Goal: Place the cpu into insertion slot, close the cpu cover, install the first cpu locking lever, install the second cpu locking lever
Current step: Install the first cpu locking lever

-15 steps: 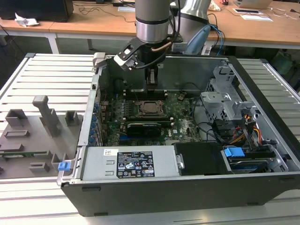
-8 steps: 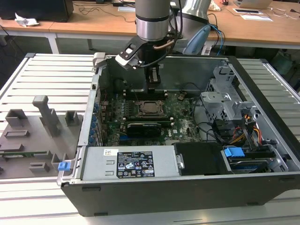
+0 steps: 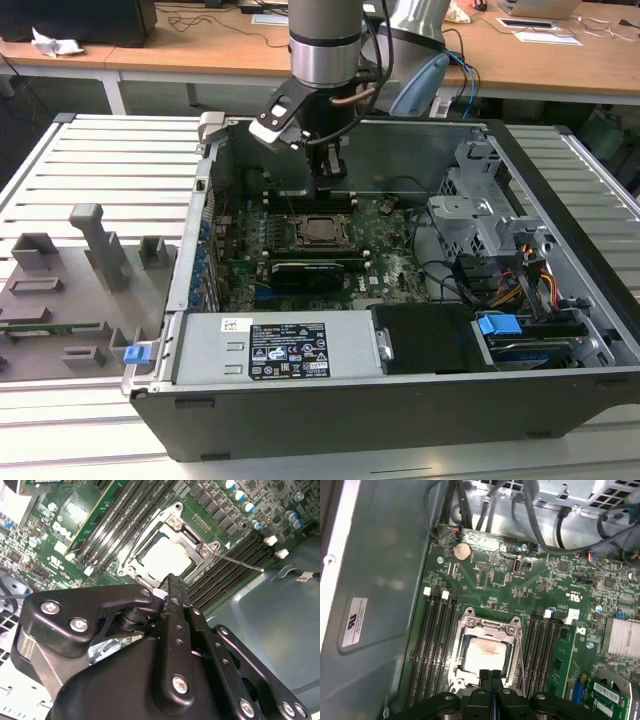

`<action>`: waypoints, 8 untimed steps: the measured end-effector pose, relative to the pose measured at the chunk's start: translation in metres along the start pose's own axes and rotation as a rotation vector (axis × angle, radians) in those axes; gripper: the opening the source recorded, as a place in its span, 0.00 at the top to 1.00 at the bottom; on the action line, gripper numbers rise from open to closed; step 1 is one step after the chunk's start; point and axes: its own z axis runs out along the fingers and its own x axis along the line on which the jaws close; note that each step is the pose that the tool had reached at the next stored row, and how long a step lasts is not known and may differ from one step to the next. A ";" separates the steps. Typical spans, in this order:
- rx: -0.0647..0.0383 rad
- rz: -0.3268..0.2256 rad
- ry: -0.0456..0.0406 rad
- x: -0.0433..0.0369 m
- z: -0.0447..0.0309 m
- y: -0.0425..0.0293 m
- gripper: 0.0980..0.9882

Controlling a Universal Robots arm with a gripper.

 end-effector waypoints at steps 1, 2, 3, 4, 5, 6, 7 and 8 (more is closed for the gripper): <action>0.000 -0.017 0.0009 0.0000 0.0000 0.0000 0.99; -0.001 -0.031 0.0016 0.0000 0.0000 -0.0001 0.99; -0.001 -0.043 0.0023 0.0000 0.0000 -0.0001 0.99; -0.001 -0.053 0.0029 0.0000 0.0000 -0.0001 0.99; -0.001 -0.060 0.0032 0.0000 0.0000 -0.0001 0.99; -0.001 -0.068 0.0037 0.0000 0.0000 -0.0001 0.99; -0.002 -0.078 0.0042 0.0000 0.0000 -0.0001 0.99; -0.002 -0.084 0.0046 0.0000 0.0000 -0.0001 0.99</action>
